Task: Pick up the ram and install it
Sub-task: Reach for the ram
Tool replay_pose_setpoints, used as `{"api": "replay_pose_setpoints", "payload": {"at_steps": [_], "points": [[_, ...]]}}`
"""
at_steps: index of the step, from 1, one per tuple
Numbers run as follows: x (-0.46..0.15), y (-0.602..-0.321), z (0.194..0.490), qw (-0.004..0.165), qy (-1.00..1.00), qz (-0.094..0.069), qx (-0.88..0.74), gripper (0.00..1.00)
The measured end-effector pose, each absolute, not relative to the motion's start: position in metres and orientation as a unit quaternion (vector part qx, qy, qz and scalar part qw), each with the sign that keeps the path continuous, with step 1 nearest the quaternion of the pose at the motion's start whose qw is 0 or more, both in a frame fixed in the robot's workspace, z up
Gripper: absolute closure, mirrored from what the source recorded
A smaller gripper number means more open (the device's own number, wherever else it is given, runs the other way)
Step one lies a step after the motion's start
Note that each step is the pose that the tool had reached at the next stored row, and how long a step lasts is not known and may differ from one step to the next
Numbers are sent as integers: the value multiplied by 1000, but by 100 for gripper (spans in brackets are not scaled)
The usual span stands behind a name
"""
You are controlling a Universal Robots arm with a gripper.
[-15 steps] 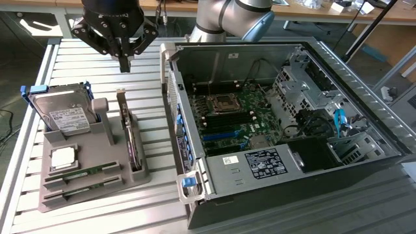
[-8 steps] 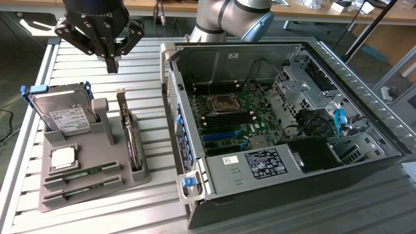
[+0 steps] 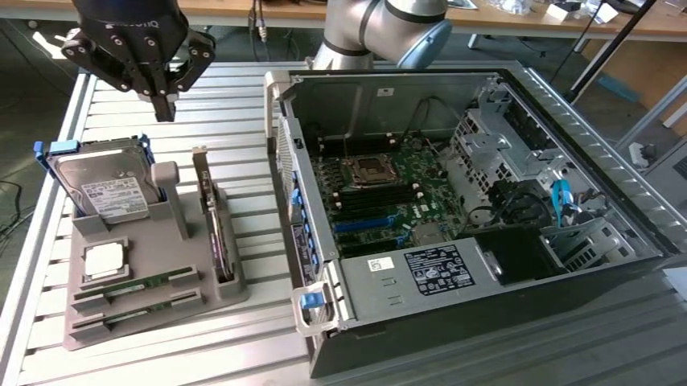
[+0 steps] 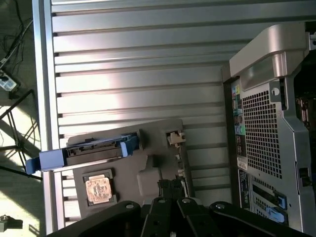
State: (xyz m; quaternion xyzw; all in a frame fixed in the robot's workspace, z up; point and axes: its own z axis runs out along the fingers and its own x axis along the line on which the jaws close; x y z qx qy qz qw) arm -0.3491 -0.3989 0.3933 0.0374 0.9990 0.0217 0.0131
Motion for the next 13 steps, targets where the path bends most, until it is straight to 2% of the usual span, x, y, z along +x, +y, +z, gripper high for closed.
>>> {"api": "replay_pose_setpoints", "payload": {"at_steps": [13], "points": [[-367, -399, 393, 13, 999, 22, 37, 89]]}}
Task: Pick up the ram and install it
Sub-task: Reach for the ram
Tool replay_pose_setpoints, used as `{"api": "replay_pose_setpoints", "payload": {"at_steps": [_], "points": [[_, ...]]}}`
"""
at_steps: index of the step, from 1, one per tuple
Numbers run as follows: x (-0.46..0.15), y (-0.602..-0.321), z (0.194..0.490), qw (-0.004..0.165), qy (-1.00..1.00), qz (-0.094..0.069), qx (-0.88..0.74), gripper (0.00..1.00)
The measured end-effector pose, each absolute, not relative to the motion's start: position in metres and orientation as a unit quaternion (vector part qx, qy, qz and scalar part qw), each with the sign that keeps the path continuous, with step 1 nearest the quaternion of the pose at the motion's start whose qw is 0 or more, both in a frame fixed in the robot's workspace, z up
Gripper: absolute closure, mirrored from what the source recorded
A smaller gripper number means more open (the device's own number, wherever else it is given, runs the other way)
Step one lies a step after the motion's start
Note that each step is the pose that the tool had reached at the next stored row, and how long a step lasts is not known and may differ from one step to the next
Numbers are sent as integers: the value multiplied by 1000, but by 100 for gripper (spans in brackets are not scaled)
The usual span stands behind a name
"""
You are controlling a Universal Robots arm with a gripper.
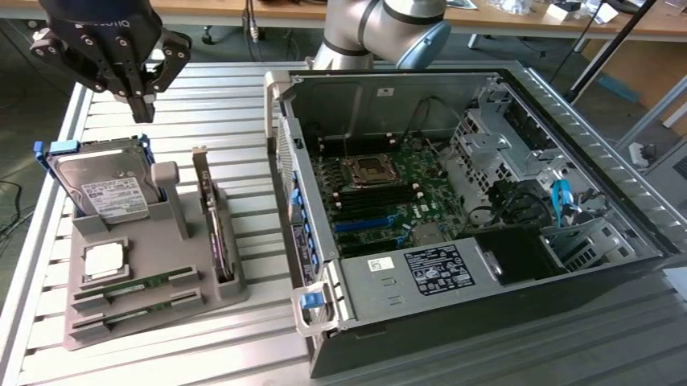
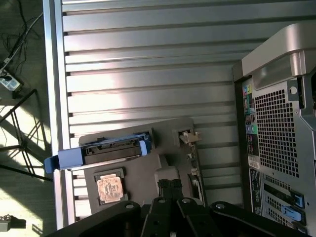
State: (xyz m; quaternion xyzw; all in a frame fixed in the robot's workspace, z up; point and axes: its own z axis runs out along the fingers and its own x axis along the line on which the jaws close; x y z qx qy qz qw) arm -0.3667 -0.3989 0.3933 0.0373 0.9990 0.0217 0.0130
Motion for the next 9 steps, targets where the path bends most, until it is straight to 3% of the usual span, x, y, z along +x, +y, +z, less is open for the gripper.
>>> {"api": "replay_pose_setpoints", "payload": {"at_steps": [9], "points": [[-367, -401, 393, 13, 999, 22, 37, 89]]}}
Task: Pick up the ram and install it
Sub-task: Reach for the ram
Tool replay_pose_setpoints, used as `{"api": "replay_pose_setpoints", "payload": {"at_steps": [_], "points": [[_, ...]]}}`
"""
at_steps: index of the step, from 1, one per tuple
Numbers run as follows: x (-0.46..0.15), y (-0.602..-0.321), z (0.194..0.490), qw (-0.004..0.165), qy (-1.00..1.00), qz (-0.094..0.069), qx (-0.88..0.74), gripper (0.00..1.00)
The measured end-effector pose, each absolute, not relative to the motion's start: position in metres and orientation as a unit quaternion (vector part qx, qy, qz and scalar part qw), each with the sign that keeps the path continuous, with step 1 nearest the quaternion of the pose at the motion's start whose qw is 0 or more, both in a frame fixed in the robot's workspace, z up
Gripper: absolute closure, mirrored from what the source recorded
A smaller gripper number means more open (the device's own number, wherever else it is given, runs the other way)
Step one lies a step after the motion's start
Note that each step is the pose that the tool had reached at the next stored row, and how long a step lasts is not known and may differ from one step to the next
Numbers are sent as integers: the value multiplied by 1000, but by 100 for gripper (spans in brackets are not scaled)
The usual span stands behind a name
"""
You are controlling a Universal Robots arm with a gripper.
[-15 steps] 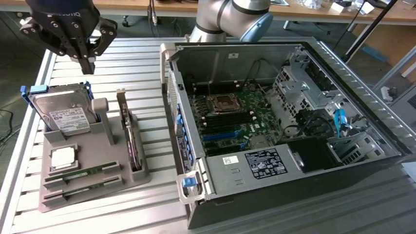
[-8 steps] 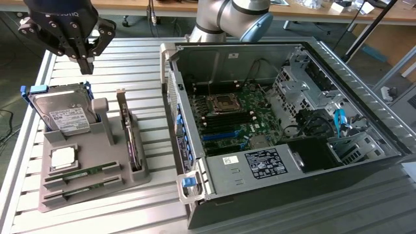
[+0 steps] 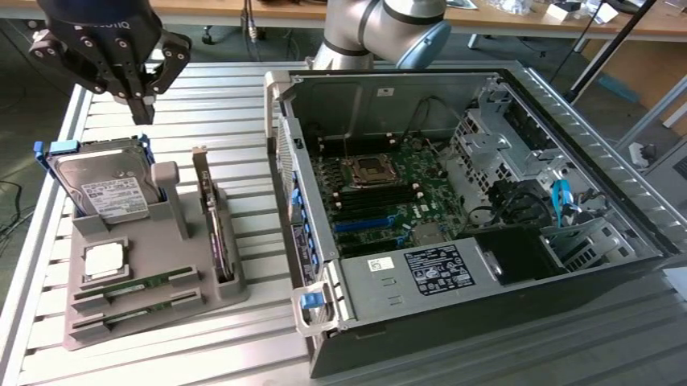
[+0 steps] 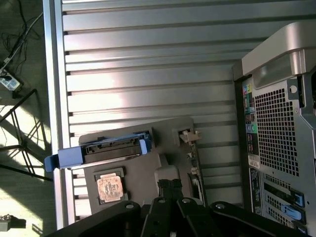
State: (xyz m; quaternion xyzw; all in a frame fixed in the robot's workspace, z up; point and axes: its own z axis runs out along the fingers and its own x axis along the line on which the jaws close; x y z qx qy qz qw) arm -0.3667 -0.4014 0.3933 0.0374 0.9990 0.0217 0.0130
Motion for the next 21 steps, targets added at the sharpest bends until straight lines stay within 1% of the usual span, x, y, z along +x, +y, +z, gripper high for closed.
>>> {"api": "replay_pose_setpoints", "payload": {"at_steps": [14, 21], "points": [[-367, -419, 393, 13, 999, 22, 37, 89], [-367, -436, 393, 13, 999, 22, 37, 89]]}}
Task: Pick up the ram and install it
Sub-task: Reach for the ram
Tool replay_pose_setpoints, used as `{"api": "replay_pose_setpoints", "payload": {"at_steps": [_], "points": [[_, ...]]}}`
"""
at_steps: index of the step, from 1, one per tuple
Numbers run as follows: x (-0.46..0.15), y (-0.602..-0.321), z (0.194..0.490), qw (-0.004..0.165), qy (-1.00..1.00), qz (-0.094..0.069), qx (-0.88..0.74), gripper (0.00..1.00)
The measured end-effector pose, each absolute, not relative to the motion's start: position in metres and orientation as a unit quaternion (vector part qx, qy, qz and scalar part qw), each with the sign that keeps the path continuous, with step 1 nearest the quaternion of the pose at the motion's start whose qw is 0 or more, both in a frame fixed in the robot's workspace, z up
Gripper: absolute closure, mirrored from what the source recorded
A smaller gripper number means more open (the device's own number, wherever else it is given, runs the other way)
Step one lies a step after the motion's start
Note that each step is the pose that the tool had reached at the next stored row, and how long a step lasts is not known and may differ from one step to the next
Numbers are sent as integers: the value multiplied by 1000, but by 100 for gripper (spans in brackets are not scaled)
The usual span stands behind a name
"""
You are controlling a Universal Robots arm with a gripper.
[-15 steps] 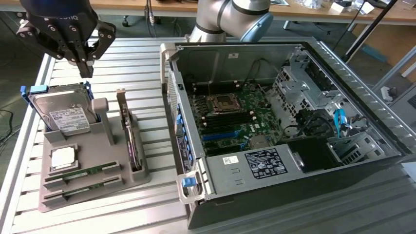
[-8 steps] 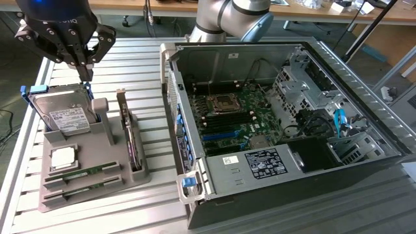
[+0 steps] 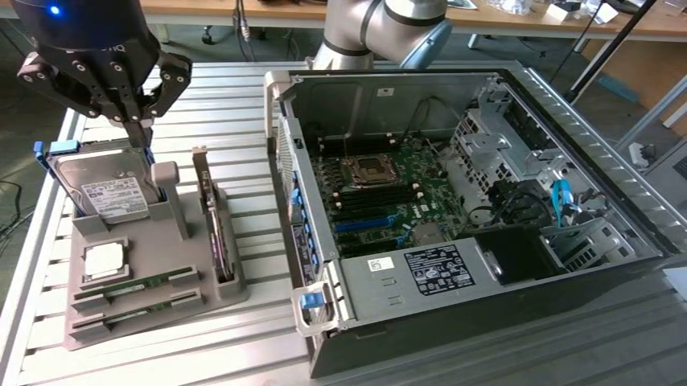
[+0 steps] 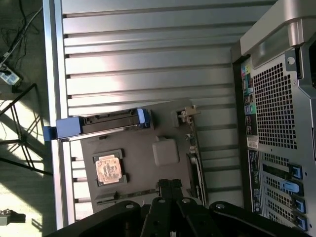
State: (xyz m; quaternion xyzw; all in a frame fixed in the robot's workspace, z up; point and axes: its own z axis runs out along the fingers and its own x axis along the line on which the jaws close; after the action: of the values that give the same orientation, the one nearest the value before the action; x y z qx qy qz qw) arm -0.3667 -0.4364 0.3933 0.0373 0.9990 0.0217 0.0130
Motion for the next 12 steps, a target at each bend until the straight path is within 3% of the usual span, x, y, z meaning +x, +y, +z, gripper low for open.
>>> {"api": "replay_pose_setpoints", "payload": {"at_steps": [12], "points": [[-367, -460, 393, 13, 999, 22, 37, 89]]}}
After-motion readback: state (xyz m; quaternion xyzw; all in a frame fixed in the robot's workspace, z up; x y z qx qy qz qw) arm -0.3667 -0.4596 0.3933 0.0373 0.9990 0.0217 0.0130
